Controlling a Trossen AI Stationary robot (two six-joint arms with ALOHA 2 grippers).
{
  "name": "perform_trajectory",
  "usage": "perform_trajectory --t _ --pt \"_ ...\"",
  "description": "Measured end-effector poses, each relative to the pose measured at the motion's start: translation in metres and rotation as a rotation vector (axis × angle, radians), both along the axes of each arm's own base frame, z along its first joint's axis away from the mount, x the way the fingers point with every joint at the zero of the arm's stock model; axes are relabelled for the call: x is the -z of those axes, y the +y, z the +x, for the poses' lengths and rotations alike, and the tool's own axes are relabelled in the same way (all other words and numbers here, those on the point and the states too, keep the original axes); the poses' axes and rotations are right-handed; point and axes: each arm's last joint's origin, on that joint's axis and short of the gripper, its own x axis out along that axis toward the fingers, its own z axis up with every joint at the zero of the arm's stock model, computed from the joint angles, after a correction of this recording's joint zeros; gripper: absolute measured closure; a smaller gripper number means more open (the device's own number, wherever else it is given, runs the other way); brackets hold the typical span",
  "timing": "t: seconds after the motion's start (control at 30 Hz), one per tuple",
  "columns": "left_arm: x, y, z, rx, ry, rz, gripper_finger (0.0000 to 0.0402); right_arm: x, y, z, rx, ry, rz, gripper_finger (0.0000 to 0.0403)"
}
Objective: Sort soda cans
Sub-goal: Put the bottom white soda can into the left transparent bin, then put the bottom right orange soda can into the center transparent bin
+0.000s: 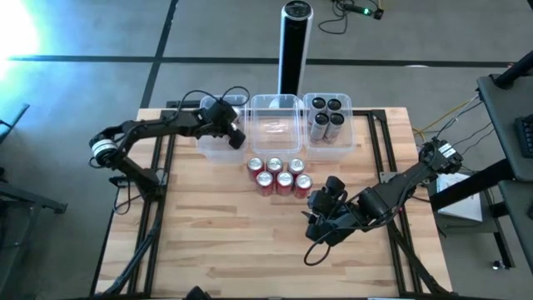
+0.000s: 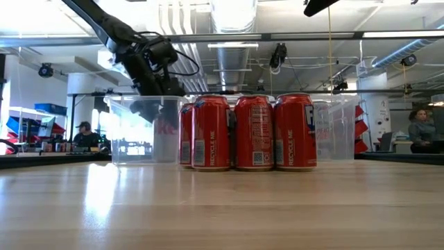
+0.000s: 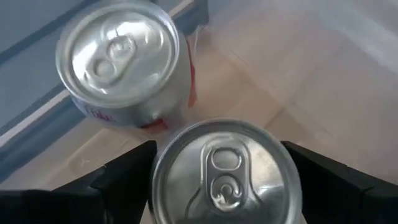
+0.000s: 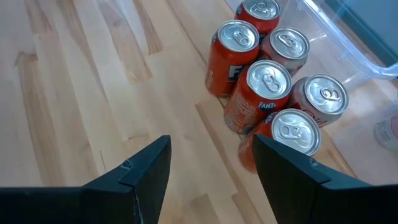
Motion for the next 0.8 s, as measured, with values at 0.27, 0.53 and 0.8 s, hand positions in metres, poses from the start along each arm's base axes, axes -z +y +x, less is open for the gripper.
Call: perform_trajectory --t 0.27,0.53,0.8 --pt "-0.034 0.002 0.005 0.045 0.047 -0.033 0.0082 0.0 0.0 0.0 -0.005 0.002 -0.004 0.0176" --pt "-0.089 -0.003 0.005 0.156 0.119 -0.028 0.0081 -0.005 -0.019 -0.01 0.156 0.027 0.035 0.0132" --pt "-0.146 -0.05 0.021 0.268 -0.16 0.076 0.0081 -0.013 -0.069 -0.011 0.513 -0.047 0.032 0.006"
